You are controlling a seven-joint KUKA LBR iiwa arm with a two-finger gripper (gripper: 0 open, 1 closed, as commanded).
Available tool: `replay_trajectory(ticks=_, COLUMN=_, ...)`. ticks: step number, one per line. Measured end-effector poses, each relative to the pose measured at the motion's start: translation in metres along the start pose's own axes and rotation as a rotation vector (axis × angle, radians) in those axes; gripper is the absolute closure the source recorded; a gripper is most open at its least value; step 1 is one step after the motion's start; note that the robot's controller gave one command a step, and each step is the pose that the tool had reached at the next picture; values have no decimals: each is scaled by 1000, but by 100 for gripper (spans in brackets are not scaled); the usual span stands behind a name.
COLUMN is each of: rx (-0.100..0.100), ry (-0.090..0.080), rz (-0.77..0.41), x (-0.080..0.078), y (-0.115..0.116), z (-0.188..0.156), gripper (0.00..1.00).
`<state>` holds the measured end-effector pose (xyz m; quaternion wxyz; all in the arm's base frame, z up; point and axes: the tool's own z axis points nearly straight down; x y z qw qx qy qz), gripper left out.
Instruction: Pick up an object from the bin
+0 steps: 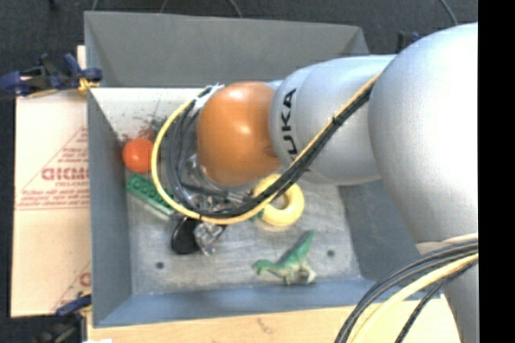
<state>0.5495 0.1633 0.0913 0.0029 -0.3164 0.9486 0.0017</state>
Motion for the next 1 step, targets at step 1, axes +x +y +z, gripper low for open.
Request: replay_trajectory(ticks=1, rx=0, ry=4, rz=-111, x=-12, y=17, z=-134, gripper=100)
